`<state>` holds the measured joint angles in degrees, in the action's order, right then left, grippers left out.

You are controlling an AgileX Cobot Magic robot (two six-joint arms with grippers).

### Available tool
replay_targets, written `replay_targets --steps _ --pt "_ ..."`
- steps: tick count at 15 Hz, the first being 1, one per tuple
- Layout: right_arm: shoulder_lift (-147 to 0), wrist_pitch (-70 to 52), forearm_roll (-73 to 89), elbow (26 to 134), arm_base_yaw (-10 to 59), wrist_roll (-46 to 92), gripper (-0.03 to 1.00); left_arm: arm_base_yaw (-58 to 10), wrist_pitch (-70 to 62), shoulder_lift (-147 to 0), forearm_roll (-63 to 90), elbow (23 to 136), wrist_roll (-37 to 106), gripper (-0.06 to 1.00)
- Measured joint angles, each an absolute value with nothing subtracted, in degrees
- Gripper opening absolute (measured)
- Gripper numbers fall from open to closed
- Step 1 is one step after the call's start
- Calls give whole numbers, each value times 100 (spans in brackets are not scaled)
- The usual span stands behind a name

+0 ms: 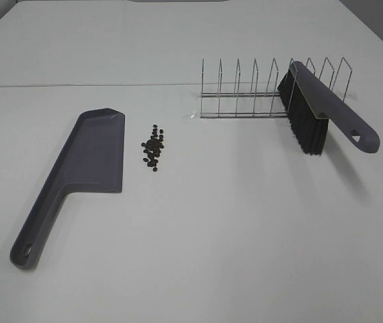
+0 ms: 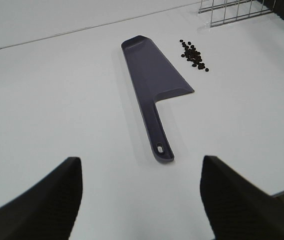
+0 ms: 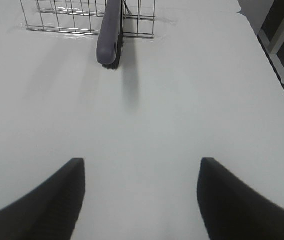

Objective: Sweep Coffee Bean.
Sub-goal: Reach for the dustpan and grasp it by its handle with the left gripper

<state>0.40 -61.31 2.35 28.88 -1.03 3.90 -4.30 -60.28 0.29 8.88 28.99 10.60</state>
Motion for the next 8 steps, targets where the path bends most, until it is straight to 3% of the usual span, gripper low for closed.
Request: replay_targets --steps 8 --pt "40 -6131 235 2888 -103 390 62 -430 -6028 29 888 2899 1060 65"
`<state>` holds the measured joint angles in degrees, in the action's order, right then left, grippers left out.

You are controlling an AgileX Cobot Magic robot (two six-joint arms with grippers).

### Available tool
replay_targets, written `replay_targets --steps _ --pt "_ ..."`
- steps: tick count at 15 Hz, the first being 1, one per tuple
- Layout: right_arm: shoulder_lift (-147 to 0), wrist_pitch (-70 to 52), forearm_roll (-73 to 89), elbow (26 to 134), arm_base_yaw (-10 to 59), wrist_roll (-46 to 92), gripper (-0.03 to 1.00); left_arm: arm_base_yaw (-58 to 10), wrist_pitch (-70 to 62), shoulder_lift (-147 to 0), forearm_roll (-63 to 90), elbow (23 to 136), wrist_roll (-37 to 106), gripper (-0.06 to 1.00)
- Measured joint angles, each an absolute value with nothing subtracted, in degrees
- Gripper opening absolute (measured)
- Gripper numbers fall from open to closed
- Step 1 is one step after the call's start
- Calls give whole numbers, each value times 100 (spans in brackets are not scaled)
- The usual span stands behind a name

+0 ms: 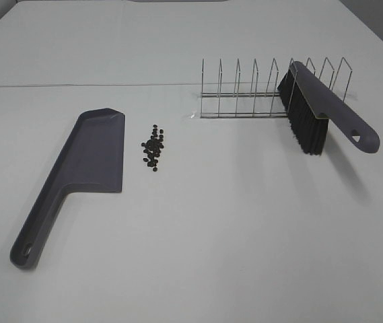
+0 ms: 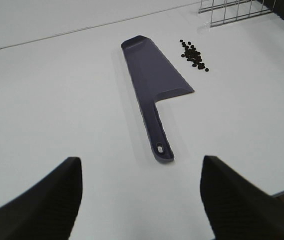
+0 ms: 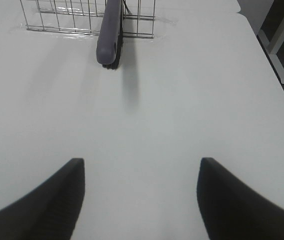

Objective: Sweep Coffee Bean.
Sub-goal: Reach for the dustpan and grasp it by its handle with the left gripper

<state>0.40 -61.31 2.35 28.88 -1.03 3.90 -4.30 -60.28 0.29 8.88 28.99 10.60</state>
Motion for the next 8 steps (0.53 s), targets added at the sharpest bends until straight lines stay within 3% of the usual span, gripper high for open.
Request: replay_targets --steps 8 --pt "40 -6131 235 2888 -103 390 62 -430 -6028 29 888 2899 1060 65"
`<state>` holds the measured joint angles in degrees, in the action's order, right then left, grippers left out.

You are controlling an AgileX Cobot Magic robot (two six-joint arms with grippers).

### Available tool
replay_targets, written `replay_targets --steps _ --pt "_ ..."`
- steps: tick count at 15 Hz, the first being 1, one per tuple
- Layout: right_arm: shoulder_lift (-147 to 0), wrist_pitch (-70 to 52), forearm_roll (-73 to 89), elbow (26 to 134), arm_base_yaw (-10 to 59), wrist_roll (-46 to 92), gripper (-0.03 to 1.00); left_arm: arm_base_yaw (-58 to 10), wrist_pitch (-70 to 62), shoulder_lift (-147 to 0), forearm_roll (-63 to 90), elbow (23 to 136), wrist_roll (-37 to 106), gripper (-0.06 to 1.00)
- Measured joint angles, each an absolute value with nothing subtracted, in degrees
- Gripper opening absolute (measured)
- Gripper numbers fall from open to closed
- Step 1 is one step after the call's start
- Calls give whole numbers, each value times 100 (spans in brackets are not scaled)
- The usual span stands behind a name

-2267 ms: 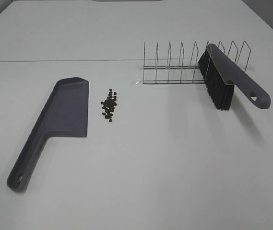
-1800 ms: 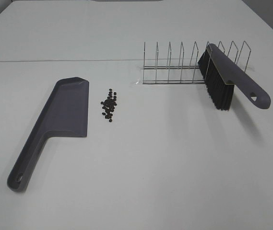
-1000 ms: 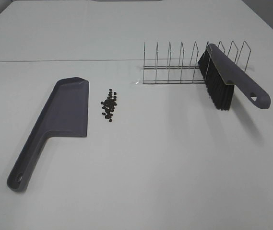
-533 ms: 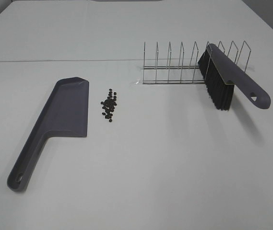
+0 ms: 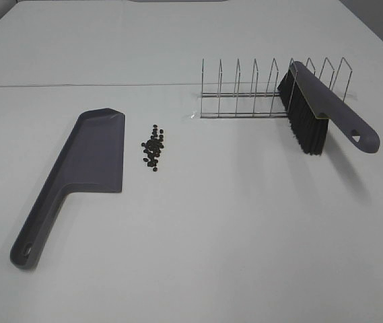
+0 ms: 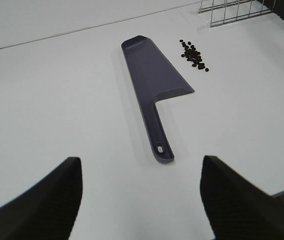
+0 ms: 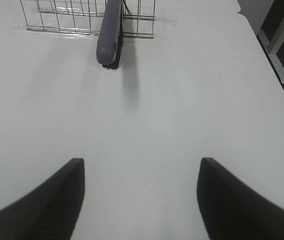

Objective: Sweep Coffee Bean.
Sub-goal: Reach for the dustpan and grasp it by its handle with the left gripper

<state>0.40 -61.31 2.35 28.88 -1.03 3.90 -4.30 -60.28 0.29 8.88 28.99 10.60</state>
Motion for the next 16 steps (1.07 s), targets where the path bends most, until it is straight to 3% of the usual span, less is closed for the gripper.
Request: replay_targets --steps 16 --pt "40 -6131 235 2888 -103 390 62 -430 -6028 29 888 2899 1060 65"
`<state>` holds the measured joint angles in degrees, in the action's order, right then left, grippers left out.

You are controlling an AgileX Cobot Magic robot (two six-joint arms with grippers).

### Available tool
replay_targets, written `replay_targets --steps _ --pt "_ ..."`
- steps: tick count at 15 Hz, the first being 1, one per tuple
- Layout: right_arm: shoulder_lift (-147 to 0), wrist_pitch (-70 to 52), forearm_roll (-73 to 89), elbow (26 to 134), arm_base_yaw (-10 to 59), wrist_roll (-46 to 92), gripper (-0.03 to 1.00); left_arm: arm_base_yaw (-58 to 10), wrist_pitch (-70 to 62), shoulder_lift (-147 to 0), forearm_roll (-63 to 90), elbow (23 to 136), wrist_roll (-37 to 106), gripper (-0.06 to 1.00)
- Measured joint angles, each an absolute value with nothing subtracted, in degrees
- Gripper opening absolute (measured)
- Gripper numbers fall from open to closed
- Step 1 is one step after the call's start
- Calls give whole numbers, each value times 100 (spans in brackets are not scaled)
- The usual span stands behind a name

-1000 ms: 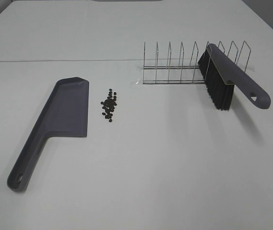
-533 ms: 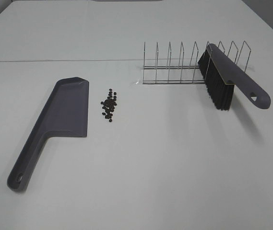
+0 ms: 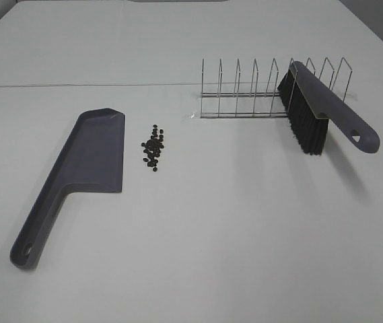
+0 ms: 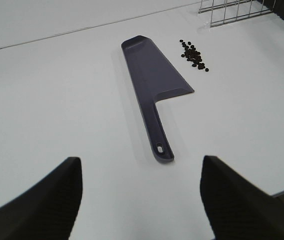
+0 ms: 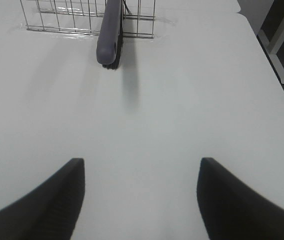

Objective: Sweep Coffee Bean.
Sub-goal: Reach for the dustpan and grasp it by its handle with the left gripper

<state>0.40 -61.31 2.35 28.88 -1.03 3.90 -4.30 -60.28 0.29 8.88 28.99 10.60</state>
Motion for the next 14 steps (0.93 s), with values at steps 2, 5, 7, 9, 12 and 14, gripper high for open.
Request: replay_targets --steps 2,5,7,9,12,14 --pt "40 -6131 235 2888 -103 390 62 -430 -6028 29 888 2899 1054 65" --pt "40 -6131 235 2888 -103 390 62 -430 -6028 29 888 2899 1054 65" --pt "40 -6131 235 2888 -103 390 62 -430 -6028 29 888 2899 1054 65" --pt "40 -6131 235 2888 -103 390 62 -430 -6016 -160 888 2911 1049 65" --pt "40 -6131 235 2888 -103 390 62 -430 -5896 -825 888 2939 1049 65" --pt "40 -6131 235 2888 -103 390 62 -430 -5558 -1524 888 3008 1049 65"
